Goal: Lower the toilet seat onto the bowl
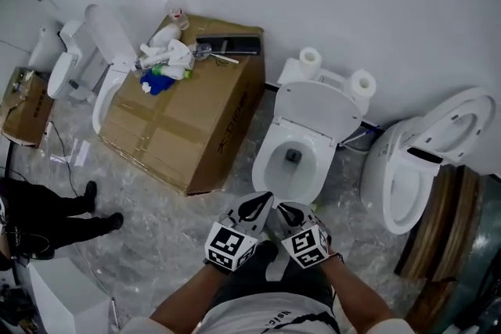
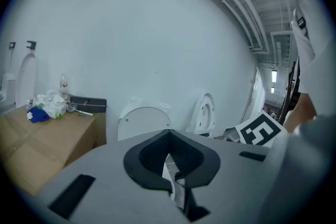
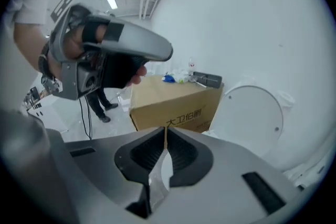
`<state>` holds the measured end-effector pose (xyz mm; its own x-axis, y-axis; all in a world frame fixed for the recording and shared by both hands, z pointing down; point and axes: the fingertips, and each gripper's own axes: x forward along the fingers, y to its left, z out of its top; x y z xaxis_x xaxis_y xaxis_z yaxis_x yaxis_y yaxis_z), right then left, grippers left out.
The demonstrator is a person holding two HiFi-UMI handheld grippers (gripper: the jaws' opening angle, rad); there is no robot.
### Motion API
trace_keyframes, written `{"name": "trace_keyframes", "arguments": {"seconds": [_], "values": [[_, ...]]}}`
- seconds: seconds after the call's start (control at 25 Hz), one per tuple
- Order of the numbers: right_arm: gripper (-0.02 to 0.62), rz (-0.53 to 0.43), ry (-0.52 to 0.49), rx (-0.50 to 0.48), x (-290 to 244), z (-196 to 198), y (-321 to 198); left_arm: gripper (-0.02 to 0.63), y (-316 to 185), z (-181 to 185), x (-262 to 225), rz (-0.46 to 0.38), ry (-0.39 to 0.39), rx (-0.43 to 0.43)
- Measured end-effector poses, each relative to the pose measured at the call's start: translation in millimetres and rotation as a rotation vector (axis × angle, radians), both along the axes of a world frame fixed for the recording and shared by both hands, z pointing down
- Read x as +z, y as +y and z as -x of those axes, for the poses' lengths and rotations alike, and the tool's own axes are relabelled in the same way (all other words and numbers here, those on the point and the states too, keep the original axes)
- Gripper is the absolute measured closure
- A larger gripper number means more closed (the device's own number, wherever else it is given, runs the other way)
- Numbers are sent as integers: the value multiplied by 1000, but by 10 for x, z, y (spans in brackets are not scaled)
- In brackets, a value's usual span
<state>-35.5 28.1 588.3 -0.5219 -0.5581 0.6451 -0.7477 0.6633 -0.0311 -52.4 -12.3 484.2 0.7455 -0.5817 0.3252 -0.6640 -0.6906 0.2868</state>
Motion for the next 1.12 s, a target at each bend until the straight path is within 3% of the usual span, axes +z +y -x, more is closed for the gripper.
{"name": "trace_keyframes", "arguments": {"seconds": [0.52,0.88,1.12], "values": [[572,-183,-118,151,-1558,-53,-338,598,-30,127,-1166,-88,38,-63],[577,-344,-210,276,-2517,-322,-680,598,-173,-3,-1798,-151,91,-46],[578,-401,-251,298,-2895,-442,-798,598,-275,-94,-2195,-192,112,-27]]}}
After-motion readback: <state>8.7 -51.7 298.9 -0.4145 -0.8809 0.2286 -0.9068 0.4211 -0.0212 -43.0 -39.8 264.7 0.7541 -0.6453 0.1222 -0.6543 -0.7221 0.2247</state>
